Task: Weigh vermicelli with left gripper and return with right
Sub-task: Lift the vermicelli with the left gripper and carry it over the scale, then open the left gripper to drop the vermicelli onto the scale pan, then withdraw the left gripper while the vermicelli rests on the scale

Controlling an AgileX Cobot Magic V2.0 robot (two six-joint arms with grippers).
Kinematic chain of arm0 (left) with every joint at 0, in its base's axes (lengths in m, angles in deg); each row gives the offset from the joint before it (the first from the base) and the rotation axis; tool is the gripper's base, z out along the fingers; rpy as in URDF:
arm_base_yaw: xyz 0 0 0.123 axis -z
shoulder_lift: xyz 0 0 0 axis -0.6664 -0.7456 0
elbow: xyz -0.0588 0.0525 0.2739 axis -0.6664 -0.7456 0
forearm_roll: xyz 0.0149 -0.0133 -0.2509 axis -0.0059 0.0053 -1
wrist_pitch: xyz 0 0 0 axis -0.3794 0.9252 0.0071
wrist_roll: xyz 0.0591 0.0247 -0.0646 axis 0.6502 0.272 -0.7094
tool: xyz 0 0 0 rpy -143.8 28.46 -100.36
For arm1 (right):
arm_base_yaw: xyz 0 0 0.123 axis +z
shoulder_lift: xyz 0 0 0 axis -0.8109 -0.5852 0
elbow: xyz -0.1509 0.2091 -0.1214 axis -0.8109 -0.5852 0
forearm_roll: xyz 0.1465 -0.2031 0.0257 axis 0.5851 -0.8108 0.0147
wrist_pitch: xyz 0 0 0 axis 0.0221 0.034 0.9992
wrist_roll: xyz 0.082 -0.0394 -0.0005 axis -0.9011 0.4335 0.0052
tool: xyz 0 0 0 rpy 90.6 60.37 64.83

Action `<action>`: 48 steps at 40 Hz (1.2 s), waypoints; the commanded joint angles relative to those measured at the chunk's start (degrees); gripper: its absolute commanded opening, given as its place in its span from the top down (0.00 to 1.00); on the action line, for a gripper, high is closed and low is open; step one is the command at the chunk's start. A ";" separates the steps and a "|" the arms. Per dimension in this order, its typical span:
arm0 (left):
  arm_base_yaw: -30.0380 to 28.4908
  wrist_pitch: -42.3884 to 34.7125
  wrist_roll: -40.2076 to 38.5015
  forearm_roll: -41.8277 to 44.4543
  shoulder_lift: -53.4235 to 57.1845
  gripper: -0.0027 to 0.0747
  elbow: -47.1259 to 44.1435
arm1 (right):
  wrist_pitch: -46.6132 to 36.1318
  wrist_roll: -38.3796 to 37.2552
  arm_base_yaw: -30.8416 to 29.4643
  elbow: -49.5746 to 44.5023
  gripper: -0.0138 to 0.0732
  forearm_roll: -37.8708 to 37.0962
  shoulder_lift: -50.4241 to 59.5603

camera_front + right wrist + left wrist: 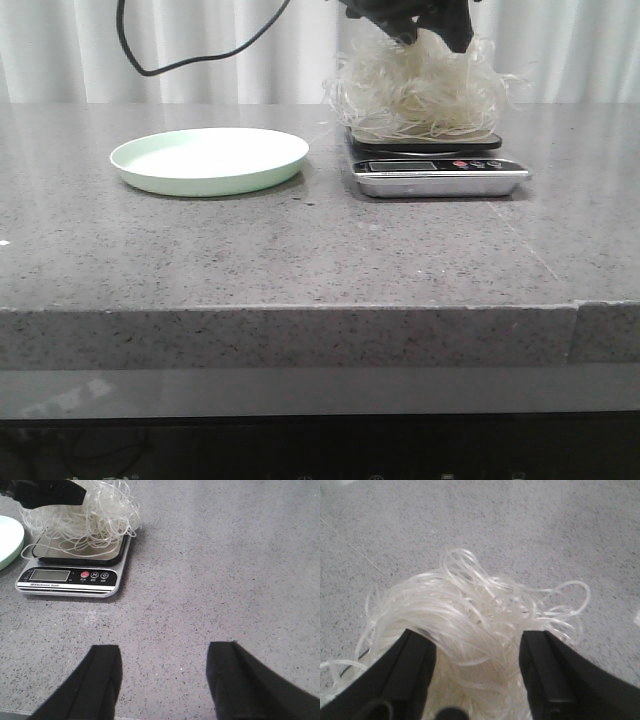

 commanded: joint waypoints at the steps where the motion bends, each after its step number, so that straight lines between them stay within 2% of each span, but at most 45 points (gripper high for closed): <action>1: -0.46 -1.39 -0.14 -1.20 7.76 0.35 2.14 | -3.73 0.07 -0.44 2.01 0.27 -0.39 -0.66; 9: -1.67 5.47 -0.24 0.40 15.21 0.35 2.14 | -3.73 0.07 -0.44 2.01 0.27 -0.39 -0.66; 13: -2.69 10.24 -3.88 2.49 19.17 0.35 2.14 | -3.73 0.07 -0.44 2.01 0.27 -0.39 -0.66; 22: -2.40 25.63 -16.30 17.40 28.04 0.35 2.03 | -3.73 0.07 -0.44 2.01 0.27 -0.39 -0.66; 25: -1.93 27.25 -17.91 19.79 31.86 0.35 0.34 | -3.73 0.07 -0.44 2.01 0.27 -0.39 -0.66; 31: -0.27 25.74 -20.41 21.79 40.84 0.35 -10.16 | -3.73 0.07 -0.44 2.01 0.27 -0.39 -0.66; 48: 3.42 9.20 -21.69 21.20 69.63 0.35 -50.35 | -3.73 0.07 -0.44 2.01 0.27 -0.39 -0.66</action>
